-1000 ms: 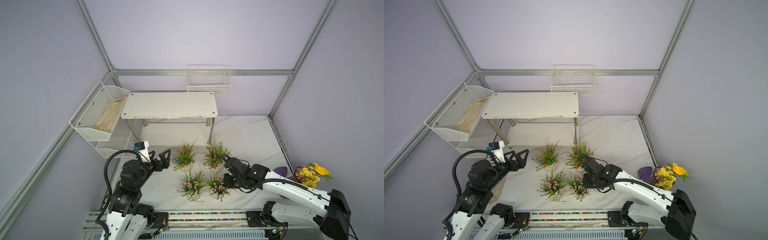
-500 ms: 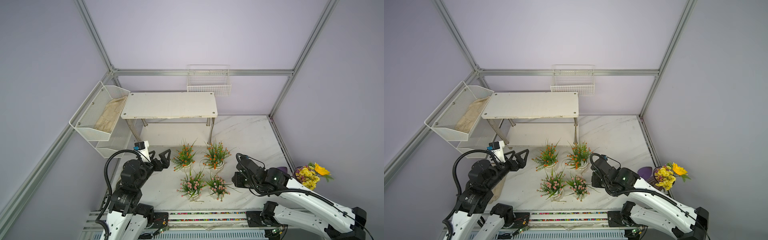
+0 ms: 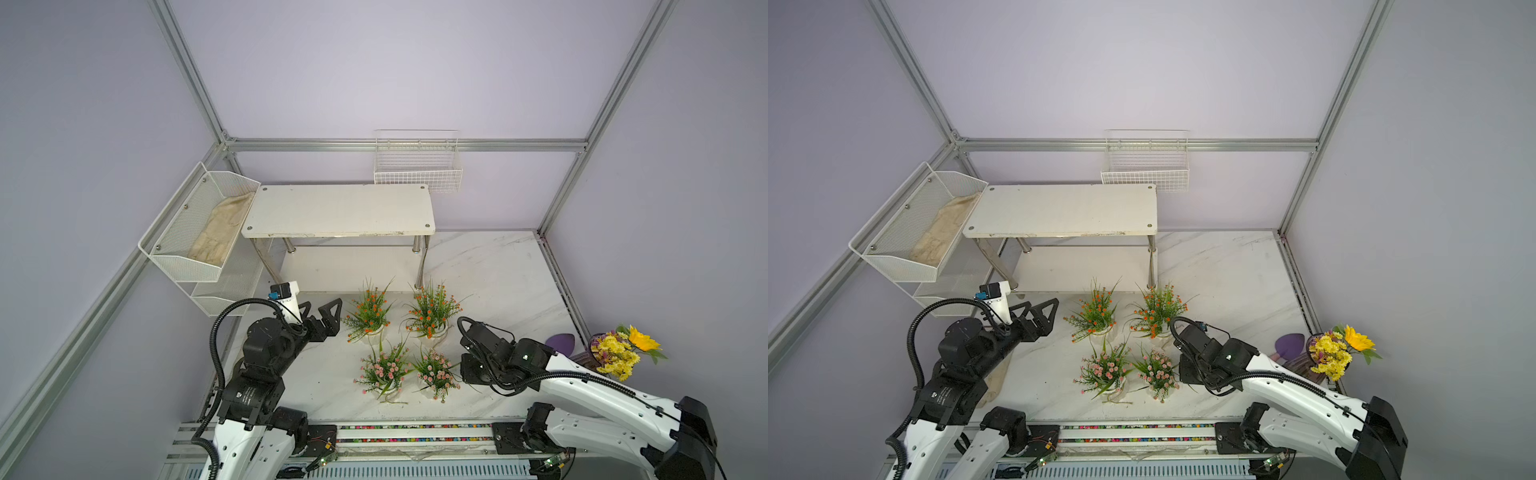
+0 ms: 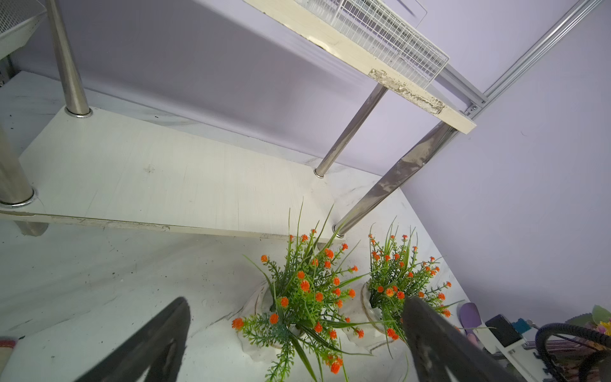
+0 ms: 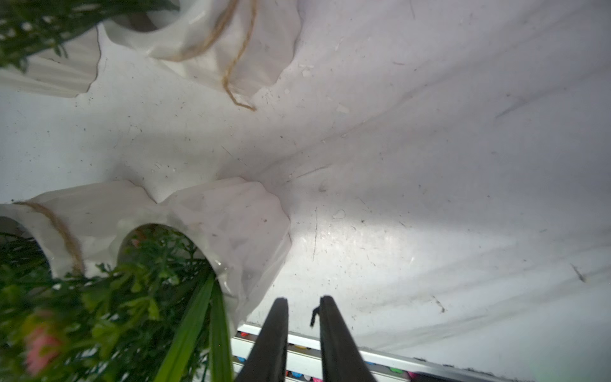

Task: Place the baby's breath potted plants on the rack by color
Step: Pick up the baby's breath potted plant from the center of the board.

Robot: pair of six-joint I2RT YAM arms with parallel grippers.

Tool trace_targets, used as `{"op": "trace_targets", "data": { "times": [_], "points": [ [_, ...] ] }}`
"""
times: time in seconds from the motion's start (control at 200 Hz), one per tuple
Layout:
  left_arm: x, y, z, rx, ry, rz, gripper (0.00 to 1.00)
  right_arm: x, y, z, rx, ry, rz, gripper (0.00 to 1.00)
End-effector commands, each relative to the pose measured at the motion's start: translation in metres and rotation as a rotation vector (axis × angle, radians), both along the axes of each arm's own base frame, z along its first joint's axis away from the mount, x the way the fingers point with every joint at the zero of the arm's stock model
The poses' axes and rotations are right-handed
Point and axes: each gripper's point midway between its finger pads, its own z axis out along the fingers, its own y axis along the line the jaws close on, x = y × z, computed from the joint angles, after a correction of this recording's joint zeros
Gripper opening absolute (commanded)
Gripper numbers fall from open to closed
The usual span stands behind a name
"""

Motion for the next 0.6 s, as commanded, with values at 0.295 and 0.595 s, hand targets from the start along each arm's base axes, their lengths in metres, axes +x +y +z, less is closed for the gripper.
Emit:
{"op": "trace_targets", "data": {
  "times": [0.295, 0.595],
  "points": [
    [0.0, 0.001, -0.007, -0.015, 0.015, 0.012, 1.0, 0.002, 0.027, 0.008, 0.102, -0.005, 0.068, 0.21],
    [-0.001, 0.0, -0.007, -0.015, 0.016, 0.009, 1.0, -0.001, 0.035, 0.0, 0.121, 0.019, 0.098, 0.21]
  ]
}}
